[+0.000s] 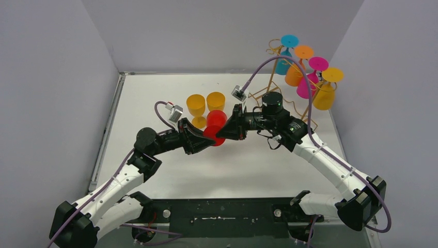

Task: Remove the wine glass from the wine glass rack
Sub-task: Place the wine glass at the center of the board.

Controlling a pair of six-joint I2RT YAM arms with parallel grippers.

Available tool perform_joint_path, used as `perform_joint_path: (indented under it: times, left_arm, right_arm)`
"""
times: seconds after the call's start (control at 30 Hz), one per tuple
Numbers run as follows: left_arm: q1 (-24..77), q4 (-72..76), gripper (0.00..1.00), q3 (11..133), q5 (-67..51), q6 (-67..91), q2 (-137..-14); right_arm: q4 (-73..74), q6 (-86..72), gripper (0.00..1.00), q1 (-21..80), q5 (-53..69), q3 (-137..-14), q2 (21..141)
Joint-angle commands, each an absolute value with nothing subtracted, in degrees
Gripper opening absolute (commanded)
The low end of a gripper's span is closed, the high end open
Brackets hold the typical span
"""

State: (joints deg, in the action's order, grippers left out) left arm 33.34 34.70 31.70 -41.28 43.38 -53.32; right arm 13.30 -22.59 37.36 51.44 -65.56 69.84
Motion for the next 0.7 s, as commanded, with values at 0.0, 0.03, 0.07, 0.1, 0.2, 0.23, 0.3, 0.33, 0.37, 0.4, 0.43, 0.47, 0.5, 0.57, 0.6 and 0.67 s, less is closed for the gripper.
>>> perform_joint_path:
  times: [0.0, 0.03, 0.07, 0.1, 0.2, 0.23, 0.3, 0.33, 0.37, 0.4, 0.43, 0.47, 0.5, 0.57, 0.6, 0.67]
  left_arm:
    - [33.7, 40.2, 0.23, 31.1, -39.2, 44.7, -51.5]
    - [33.7, 40.0, 0.21, 31.1, -39.4, 44.5, -51.4]
    - [33.7, 39.4, 0.17, 31.2, -39.9, 43.8, -51.3]
    - [33.7, 38.7, 0.13, 31.4, -41.1, 43.2, -51.4]
    - [33.7, 32.5, 0.0, 33.8, -43.9, 38.9, -51.4]
    - [33.6, 30.4, 0.0, 34.5, -44.6, 37.6, -51.4]
    - [33.6, 29.1, 0.0, 34.8, -46.8, 35.8, -51.5]
    - [33.7, 28.7, 0.0, 34.8, -47.8, 35.2, -51.5]
    - [33.6, 28.5, 0.0, 34.8, -48.3, 34.8, -51.3]
    - [33.7, 28.3, 0.0, 34.8, -48.8, 34.0, -51.1]
    - [33.8, 27.5, 0.0, 34.7, -48.4, 33.0, -50.5]
    - [34.0, 25.4, 0.0, 34.7, -46.8, 31.4, -49.7]
    - [34.1, 22.8, 0.0, 34.6, -45.3, 29.0, -48.7]
    - [34.4, 18.5, 0.0, 34.2, -42.2, 23.4, -45.4]
    - [34.5, 16.9, 0.0, 33.7, -40.3, 21.1, -43.7]
    - [34.5, 14.7, 0.0, 32.4, -39.5, 16.6, -40.5]
  right_arm:
    - [9.0, -22.6, 0.0, 37.9, 52.8, -65.4, 68.2]
    - [8.9, -22.6, 0.0, 37.9, 52.4, -65.4, 68.1]
    - [8.7, -22.7, 0.0, 37.8, 52.3, -65.3, 68.1]
    - [8.4, -22.9, 0.0, 37.9, 52.4, -65.2, 68.1]
    - [7.4, -23.7, 0.01, 37.8, 52.9, -64.9, 68.1]
    - [7.2, -23.8, 0.06, 37.9, 53.0, -64.8, 68.0]
    - [6.3, -24.0, 0.23, 37.9, 53.7, -64.9, 67.8]
    - [5.9, -24.2, 0.31, 37.9, 53.7, -65.1, 67.7]
    - [5.5, -24.5, 0.38, 37.8, 53.4, -65.4, 67.3]
    - [5.3, -24.5, 0.45, 37.8, 53.0, -65.8, 66.8]
    - [5.2, -24.5, 0.54, 37.7, 52.3, -66.3, 66.4]
    - [5.0, -24.5, 0.61, 37.7, 51.8, -66.5, 65.8]
    - [4.2, -24.6, 0.69, 37.7, 51.2, -66.3, 65.3]
    - [2.2, -26.1, 0.73, 37.7, 49.6, -65.6, 64.5]
    - [2.0, -26.4, 0.75, 37.6, 48.4, -65.7, 64.1]
    - [2.6, -26.2, 0.77, 37.5, 44.8, -65.9, 63.4]
